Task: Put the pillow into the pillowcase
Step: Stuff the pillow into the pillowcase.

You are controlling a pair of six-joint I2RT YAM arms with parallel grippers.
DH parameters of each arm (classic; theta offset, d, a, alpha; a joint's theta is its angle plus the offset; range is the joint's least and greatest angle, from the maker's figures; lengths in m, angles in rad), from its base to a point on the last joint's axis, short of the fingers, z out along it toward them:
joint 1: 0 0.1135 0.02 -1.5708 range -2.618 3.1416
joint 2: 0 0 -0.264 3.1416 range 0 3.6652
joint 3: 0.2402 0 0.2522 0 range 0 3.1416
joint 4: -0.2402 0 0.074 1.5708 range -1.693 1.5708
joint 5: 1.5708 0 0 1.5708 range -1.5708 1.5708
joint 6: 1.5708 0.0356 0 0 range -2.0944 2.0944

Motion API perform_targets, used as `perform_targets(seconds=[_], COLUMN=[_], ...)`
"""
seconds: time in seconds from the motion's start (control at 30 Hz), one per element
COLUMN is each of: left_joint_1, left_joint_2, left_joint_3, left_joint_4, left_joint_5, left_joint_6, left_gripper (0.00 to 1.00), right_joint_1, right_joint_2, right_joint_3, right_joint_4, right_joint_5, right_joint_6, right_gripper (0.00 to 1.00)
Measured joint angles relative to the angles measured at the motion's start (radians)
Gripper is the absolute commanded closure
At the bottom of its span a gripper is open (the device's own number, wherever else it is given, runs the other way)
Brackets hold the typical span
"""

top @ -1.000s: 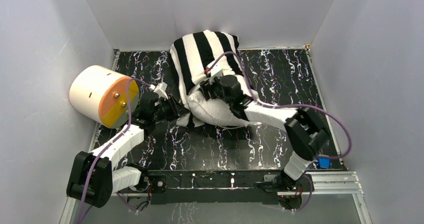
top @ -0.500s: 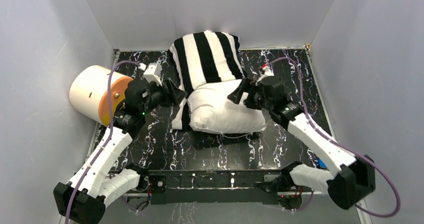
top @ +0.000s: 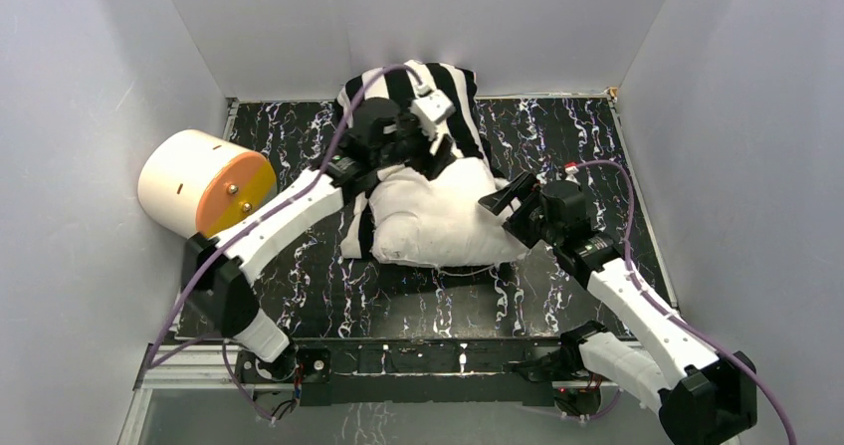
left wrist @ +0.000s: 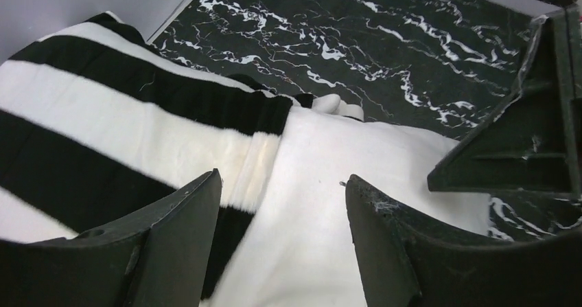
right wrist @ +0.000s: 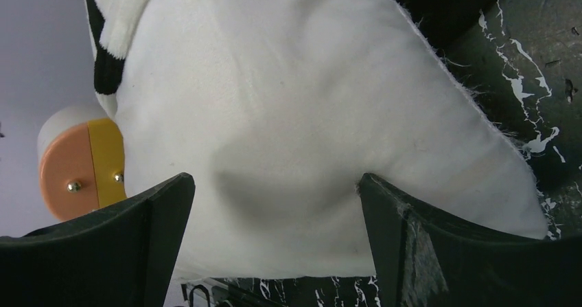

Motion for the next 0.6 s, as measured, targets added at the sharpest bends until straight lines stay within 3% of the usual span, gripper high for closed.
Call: perform_targets(seconds=[0.13, 0.33, 0.43, 0.5, 0.53, 0.6], left_joint_1=[-0.053, -0.066, -0.070, -0.078, -0.082, -0.093], left_joint_2=[0.181, 0.420, 0.474, 0.480, 0.481, 0.481], left_joint_3=[0.091, 0.164, 0.175, 0.182, 0.184, 0.185], left_joint_4=[0.021, 0.042, 0.079, 0.116, 0.139, 0.183], left_joint_5=[-0.032, -0.118, -0.159, -0.193, -0.209, -0.246], left_joint_6=[0.124, 0.277, 0.332, 0.369, 0.386, 0.422], left_gripper=[0.34, 0.35, 0.40, 0.52, 0.68, 0.91], right_joint_1=[-0.040, -0.071, -0.077, -0.078, -0.078, -0.078], right_joint_2=[0.042, 0.068, 0.068, 0.068, 0.068, 0.069], right_joint_3=[-0.070, -0.164, -0.179, -0.195, -0.204, -0.231], right_joint_4=[0.098, 0.232, 0.277, 0.311, 0.324, 0.369], right_joint_5=[-0.041, -0.090, -0.093, -0.101, -0.108, -0.128], right_joint_6=[0.073, 0.132, 0.131, 0.133, 0.135, 0.143], right_gripper=[0.11, 0.12, 0.15, 0.18, 0.19, 0.21])
